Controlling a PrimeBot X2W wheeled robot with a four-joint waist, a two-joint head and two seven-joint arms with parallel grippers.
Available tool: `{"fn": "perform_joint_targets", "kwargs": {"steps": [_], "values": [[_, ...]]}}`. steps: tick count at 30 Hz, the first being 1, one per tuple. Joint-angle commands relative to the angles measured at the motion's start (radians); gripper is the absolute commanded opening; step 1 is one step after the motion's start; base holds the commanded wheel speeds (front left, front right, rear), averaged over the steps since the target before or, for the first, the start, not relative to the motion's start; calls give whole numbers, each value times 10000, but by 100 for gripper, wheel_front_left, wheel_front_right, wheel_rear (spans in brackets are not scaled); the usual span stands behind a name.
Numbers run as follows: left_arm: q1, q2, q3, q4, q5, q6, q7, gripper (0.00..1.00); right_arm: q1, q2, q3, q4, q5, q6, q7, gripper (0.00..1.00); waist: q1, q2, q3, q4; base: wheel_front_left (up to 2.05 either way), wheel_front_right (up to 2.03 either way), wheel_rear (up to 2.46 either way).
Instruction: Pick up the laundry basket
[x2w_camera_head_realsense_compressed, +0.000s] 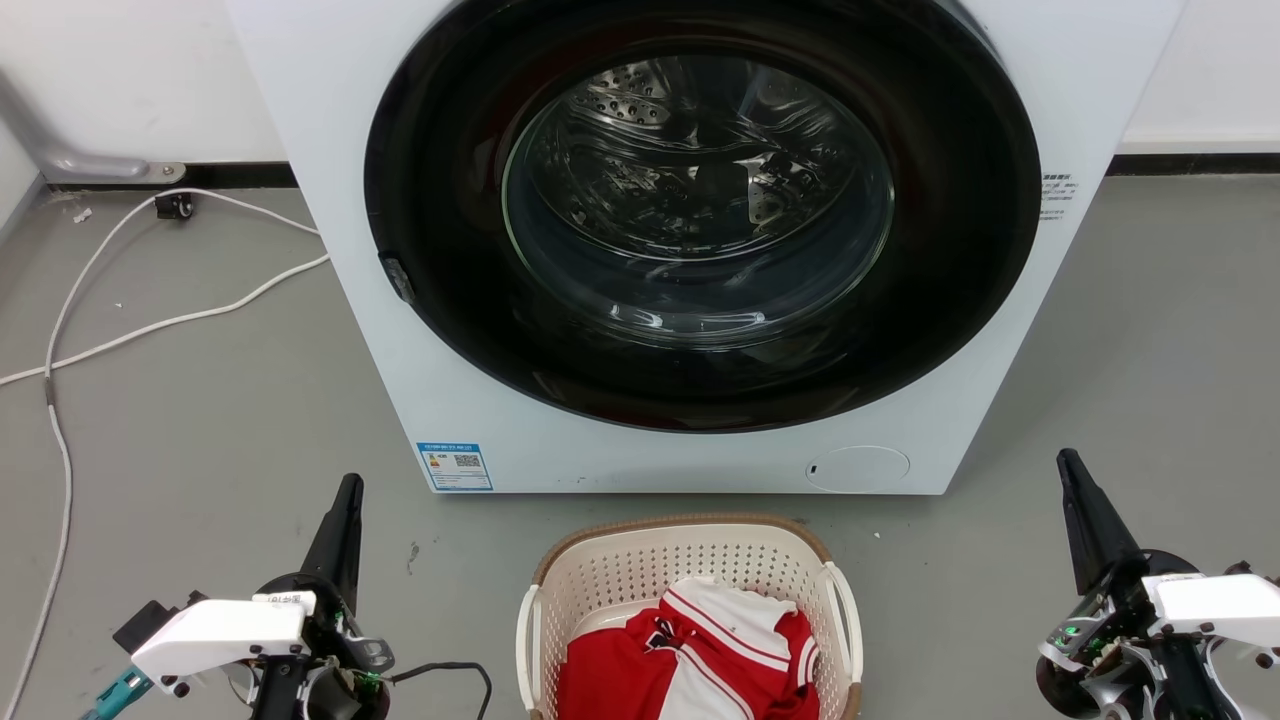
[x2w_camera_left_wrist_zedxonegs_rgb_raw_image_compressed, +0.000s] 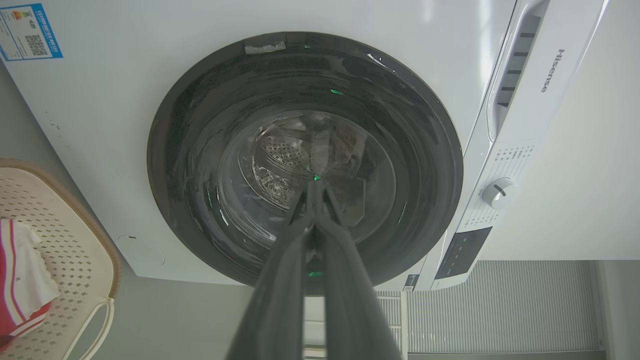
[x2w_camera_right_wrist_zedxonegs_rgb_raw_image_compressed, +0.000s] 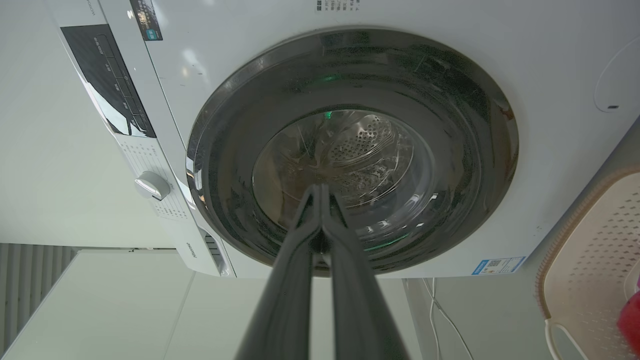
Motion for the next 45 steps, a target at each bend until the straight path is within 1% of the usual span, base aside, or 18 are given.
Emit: {"fn": "perform_joint_targets", "kwargs": {"steps": [1,16,17,20,26,30,31,33,39,45], "values": [[-79,3,21,4,54,-32,55,0,-115,11,-27,14,-55,0,31,0,0,-1,0,0,0,0,0],[-82,-26,59,6,91,-32,75,0,-119,39,-60,16,-95,0,49,0,0,-1,0,0,0,0,0],[-6,-36,52,2,35,0,52,100,-2,21,-42,2,-23,0,40,100,0,-1,0,0,0,0,0],[42,-66,38,109,26,9,46,100,61,35,-28,88,-13,0,33,100,0,-1,-1,0,0,0,0],[67,-72,-314,-91,95,7,-253,100,183,43,208,-202,25,0,-240,100,0,-1,8,2,0,0,0],[72,-76,-503,-283,274,5,-456,100,258,46,373,-340,-147,0,-450,100,0,-1,14,6,0,0,0],[97,-79,-531,-472,566,4,-592,100,291,24,480,-394,-466,0,-603,100,0,-1,18,10,0,0,0],[114,-81,-575,-590,892,3,-680,100,303,20,531,-426,-735,0,-697,100,0,-1,20,11,0,0,0],[166,-87,-707,-894,2308,1,-935,100,342,41,515,-603,-1959,0,-954,100,0,-1,23,17,0,0,0],[230,-93,-833,-1107,3847,-2,-1173,100,436,66,518,-838,-3450,0,-1192,100,0,-1,15,32,0,0,0]]}}
